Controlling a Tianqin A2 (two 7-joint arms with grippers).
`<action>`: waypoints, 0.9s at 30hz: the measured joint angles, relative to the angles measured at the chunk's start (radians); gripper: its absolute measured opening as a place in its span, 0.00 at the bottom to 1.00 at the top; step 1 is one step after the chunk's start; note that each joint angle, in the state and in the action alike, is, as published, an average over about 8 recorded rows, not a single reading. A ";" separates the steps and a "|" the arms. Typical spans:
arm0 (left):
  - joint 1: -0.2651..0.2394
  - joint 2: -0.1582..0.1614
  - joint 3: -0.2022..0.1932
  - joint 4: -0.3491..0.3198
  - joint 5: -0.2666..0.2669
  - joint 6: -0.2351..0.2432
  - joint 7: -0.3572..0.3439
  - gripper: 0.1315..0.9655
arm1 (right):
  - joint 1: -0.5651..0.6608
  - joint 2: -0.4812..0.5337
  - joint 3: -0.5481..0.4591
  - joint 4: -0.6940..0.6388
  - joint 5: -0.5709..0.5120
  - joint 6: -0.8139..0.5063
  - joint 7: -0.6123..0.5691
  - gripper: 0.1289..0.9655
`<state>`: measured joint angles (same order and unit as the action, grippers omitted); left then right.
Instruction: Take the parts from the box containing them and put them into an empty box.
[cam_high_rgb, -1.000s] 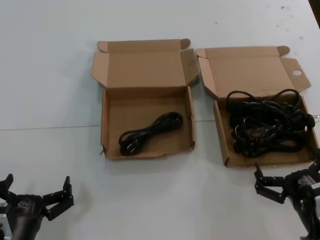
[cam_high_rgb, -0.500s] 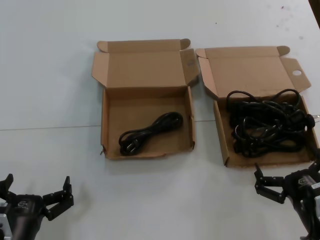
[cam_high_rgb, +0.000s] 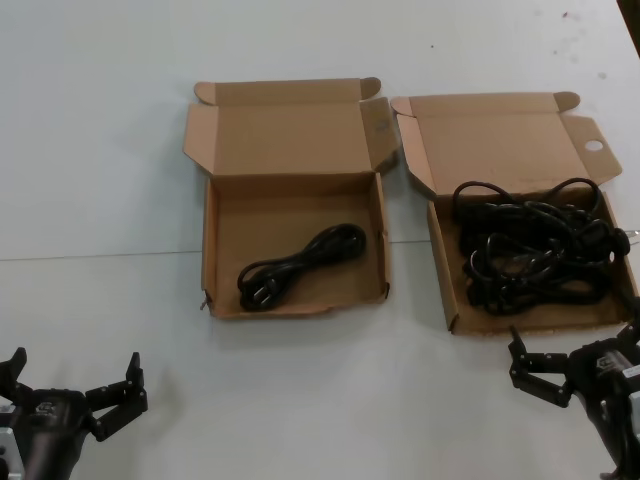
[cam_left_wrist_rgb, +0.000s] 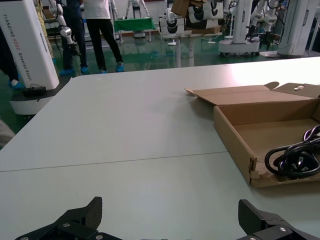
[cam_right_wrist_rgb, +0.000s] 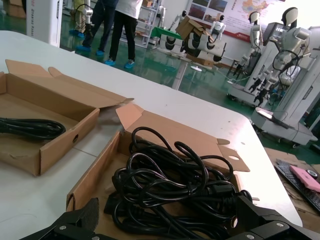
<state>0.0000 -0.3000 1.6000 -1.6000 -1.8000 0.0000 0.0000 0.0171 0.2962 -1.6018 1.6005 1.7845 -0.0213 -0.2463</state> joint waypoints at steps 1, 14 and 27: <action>0.000 0.000 0.000 0.000 0.000 0.000 0.000 1.00 | 0.000 0.000 0.000 0.000 0.000 0.000 0.000 1.00; 0.000 0.000 0.000 0.000 0.000 0.000 0.000 1.00 | 0.000 0.000 0.000 0.000 0.000 0.000 0.000 1.00; 0.000 0.000 0.000 0.000 0.000 0.000 0.000 1.00 | 0.000 0.000 0.000 0.000 0.000 0.000 0.000 1.00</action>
<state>0.0000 -0.3000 1.6000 -1.6000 -1.8000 0.0000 0.0000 0.0171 0.2962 -1.6018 1.6005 1.7845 -0.0213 -0.2463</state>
